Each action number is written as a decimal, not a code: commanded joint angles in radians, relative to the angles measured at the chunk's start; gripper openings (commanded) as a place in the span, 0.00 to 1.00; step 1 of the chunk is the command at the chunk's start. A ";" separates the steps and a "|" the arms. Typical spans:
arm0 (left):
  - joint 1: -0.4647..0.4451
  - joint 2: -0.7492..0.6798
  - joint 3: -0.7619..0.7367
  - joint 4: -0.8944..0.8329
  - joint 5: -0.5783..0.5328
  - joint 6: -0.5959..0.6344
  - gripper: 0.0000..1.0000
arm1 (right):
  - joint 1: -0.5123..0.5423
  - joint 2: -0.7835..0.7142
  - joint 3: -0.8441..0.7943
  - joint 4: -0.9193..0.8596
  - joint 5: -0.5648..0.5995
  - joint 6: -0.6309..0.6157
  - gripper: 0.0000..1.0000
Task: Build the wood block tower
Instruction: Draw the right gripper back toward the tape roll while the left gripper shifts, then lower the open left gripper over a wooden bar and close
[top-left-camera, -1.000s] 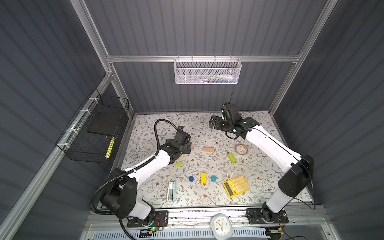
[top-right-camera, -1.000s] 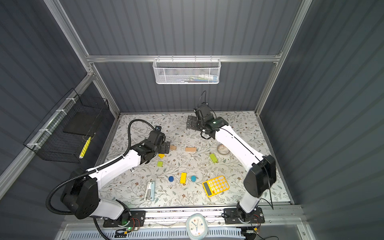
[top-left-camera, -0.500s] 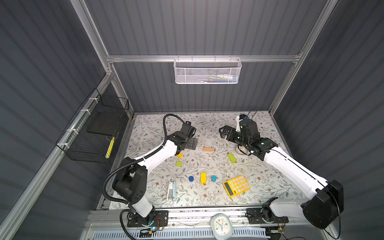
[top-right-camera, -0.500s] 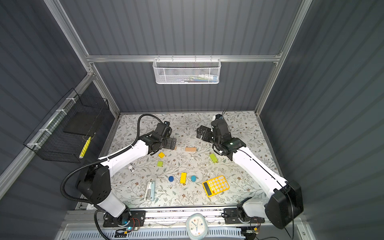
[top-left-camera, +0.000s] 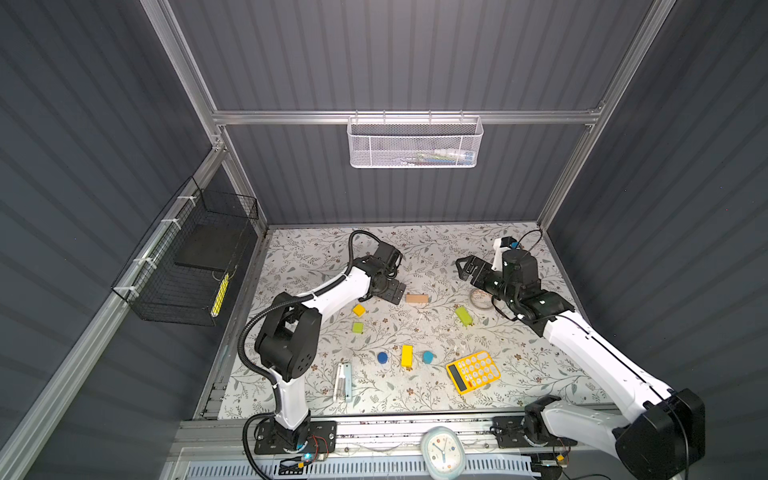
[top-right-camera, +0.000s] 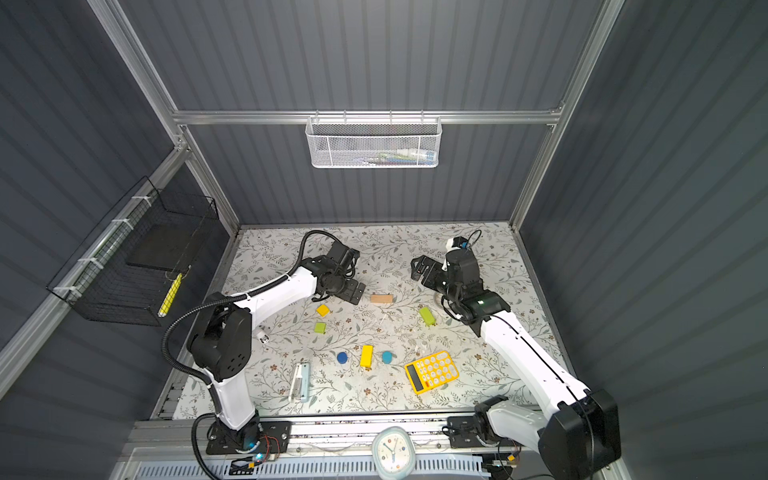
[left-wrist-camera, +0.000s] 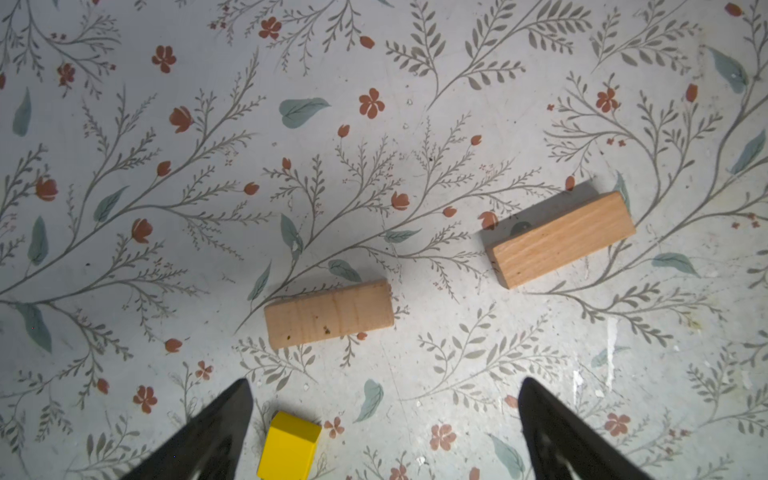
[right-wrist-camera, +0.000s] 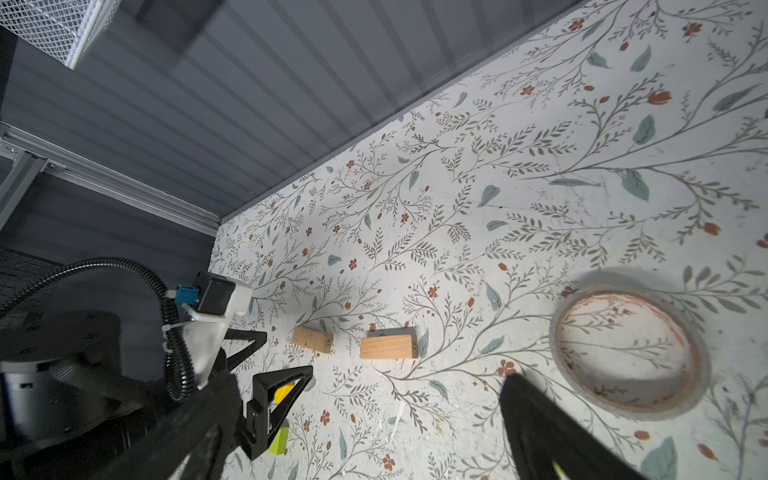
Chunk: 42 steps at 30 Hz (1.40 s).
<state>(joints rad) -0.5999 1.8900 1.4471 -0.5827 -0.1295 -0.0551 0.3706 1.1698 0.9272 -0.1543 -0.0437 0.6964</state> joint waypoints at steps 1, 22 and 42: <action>0.034 0.027 0.046 -0.057 0.080 0.034 1.00 | -0.010 0.024 -0.003 0.038 -0.044 0.004 0.99; 0.114 0.121 0.038 -0.036 0.131 0.044 0.99 | -0.019 0.077 0.016 0.047 -0.090 0.012 0.99; 0.117 0.194 0.088 -0.024 0.044 0.021 0.96 | -0.019 0.101 0.036 0.016 -0.087 0.006 0.99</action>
<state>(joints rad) -0.4889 2.0598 1.5070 -0.6006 -0.0723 -0.0303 0.3557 1.2663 0.9363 -0.1284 -0.1318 0.7036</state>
